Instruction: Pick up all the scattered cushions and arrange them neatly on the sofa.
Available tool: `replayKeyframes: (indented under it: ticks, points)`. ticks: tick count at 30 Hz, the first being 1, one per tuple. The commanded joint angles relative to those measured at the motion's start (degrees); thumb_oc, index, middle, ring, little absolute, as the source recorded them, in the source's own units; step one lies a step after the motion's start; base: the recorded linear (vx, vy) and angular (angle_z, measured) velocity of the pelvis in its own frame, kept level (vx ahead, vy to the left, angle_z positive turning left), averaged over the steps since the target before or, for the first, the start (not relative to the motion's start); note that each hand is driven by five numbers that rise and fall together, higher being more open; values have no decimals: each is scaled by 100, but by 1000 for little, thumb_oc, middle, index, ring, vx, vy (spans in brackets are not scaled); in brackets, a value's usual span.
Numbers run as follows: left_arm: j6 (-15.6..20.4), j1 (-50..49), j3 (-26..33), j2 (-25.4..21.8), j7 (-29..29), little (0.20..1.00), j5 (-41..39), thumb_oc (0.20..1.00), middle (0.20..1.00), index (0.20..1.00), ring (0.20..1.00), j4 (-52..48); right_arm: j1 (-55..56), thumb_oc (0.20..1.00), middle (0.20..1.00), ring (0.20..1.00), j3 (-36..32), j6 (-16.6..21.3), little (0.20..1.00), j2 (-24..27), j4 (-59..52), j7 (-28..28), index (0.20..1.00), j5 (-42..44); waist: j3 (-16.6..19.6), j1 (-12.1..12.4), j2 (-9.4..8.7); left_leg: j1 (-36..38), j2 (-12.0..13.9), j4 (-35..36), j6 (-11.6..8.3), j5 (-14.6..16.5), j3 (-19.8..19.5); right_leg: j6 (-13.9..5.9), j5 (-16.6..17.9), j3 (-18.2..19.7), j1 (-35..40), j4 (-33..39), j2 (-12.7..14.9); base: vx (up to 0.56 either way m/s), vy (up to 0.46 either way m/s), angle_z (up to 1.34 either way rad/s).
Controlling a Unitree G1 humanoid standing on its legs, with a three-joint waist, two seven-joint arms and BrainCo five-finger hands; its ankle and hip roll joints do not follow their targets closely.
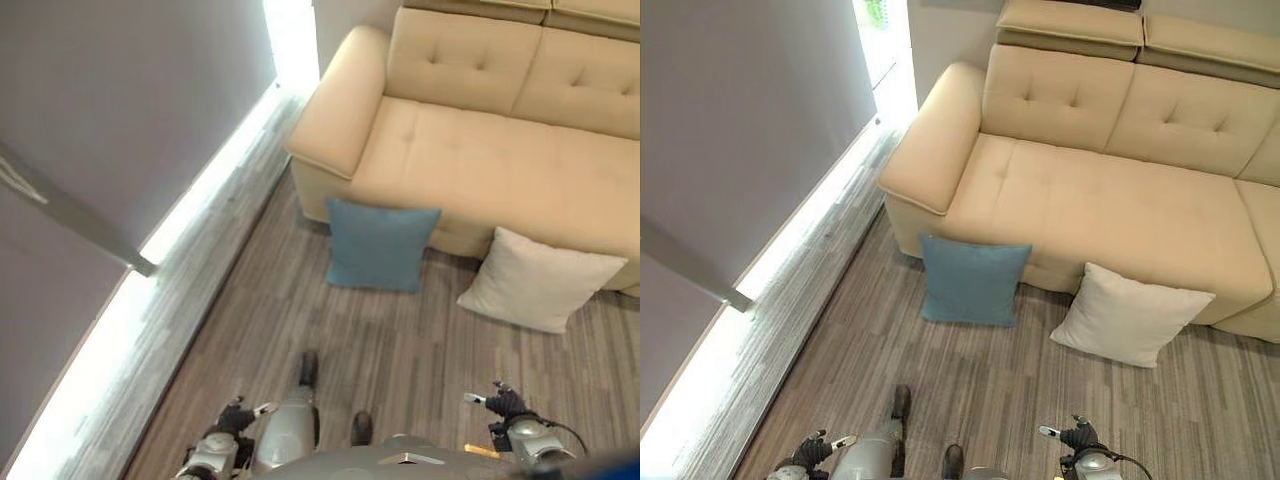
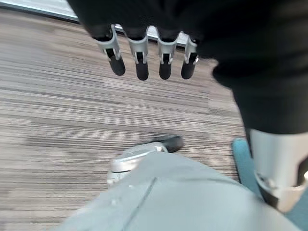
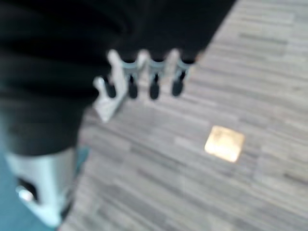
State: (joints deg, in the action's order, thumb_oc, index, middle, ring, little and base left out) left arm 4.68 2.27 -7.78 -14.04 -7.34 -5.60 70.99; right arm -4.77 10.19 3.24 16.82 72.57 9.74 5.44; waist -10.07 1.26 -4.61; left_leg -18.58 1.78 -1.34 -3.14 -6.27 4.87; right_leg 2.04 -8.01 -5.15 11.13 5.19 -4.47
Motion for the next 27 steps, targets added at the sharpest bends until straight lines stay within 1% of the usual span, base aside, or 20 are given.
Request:
replayKeyframes:
  ticks: [1, 2, 3, 4, 5, 6, 7, 8, 10, 11, 15, 22, 27]
  points:
    - [-46, -52, -28, -89, 25, 1000, 74, 1000, 1000, 1000, 1000, 112, 233, 1000, 1000, 1000, -78, 47, 1000, 197, -352, 12, 1000, -61, 178, 67, 65, 965, -184, -647, 148, 758, 39, -630, -86, -172, -626, -1366, 735, 458, 287, -118]
    - [-63, -40, 0, -117, 22, 1000, 70, 1000, 1000, 1000, 1000, 109, 199, 1000, 1000, 1000, -73, 33, 1000, 183, -376, -3, 1000, -110, 176, 85, 75, 1138, -256, -656, 285, 916, 126, -768, 96, -193, -840, -1964, 900, 354, 275, -108]
    - [-68, 6, -30, -175, 20, 1000, 44, 1000, 1000, 1000, 1000, 42, 145, 1000, 1000, 1000, -47, 20, 1000, 184, -482, -5, 1000, -98, 87, 31, 115, 1293, -274, -682, 413, 1026, 165, -868, 426, -88, -1308, -2802, 955, 257, 211, -52]
    - [-55, 34, -47, -208, 18, 1000, 41, 1000, 1000, 1000, 1000, 6, 100, 1000, 1000, 1000, -48, 47, 1000, 186, -585, 6, 1000, -59, 58, -6, 175, 1436, -272, -683, 467, 1142, 197, -876, 435, -122, -1599, -3048, 1020, 201, 123, -3]
    - [-50, 43, -54, -213, 16, 1000, 31, 1000, 1000, 1000, 1000, 3, 81, 1000, 1000, 1000, -49, 45, 1000, 192, -602, 9, 1000, -51, 52, -29, 189, 1523, -286, -659, 470, 1190, 189, -834, 377, -182, -1664, -2923, 1029, 241, 21, 34]
    - [-37, 63, -57, -214, 18, 1000, 25, 1000, 1000, 1000, 1000, 9, 37, 1000, 1000, 1000, -47, 50, 1000, 207, -609, 20, 1000, -55, 70, -82, 251, 1691, -280, -558, 456, 1247, 174, -791, 326, -322, -1858, -2526, 1073, 256, -93, 32]
    - [-18, 106, -114, -216, 21, 1000, 74, 1000, 1000, 1000, 1000, -4, 18, 1000, 1000, 1000, -35, 38, 1000, 251, -604, 36, 1000, -76, 66, -157, 231, 1789, -316, -563, 413, 1298, 157, -815, 404, -394, -1776, -1848, 1134, 281, -155, 40]
    - [1, 88, -124, -214, 25, 1000, 136, 1000, 1000, 1000, 1000, 19, 53, 1000, 1000, 1000, -50, 35, 1000, 278, -573, 45, 1000, -99, 132, -188, 203, 1854, -362, -571, 384, 1340, 143, -856, 429, -251, -1641, -1537, 1079, 199, -159, 64]
    - [16, 40, -115, -165, 21, 1000, 135, 1000, 1000, 1000, 1000, -3, 67, 1000, 1000, 1000, -49, 28, 1000, 312, -537, 61, 1000, -136, 192, -183, 161, 1902, -369, -606, 287, 1280, 134, -841, 485, -211, -1398, -1313, 985, 111, -148, 44]
    - [19, 34, -127, -164, 34, 1000, 157, 1000, 1000, 1000, 1000, -12, 84, 1000, 1000, 1000, -57, 40, 1000, 323, -540, 59, 1000, -124, 226, -182, 138, 1923, -380, -603, 270, 1298, 139, -823, 482, -204, -1284, -1184, 950, 71, -140, -7]
    - [-45, -58, -105, -132, 68, 1000, 238, 1000, 1000, 1000, 1000, 97, 141, 1000, 1000, 1000, -73, 50, 1000, 324, -479, 56, 1000, -108, 385, -155, 103, 2155, -318, -436, 234, 1317, 95, -731, 419, -197, -881, -873, 829, 43, -96, -16]
    - [-80, -104, -128, -98, 98, 1000, 269, 1000, 1000, 1000, 1000, 133, 217, 1000, 1000, 1000, -80, 53, 1000, 251, -432, 50, 1000, -82, 500, -171, 126, 2309, -267, -98, 233, 1207, 48, -736, 429, -194, -725, -704, 807, -23, -23, -12]
    - [-93, -93, -135, -90, 97, 1000, 247, 1000, 1000, 1000, 1000, 143, 220, 1000, 1000, 1000, -76, 49, 1000, 214, -411, 36, 1000, -62, 530, -166, 125, 2340, -267, -8, 245, 1170, 25, -751, 470, -173, -710, -656, 806, -39, 20, -2]
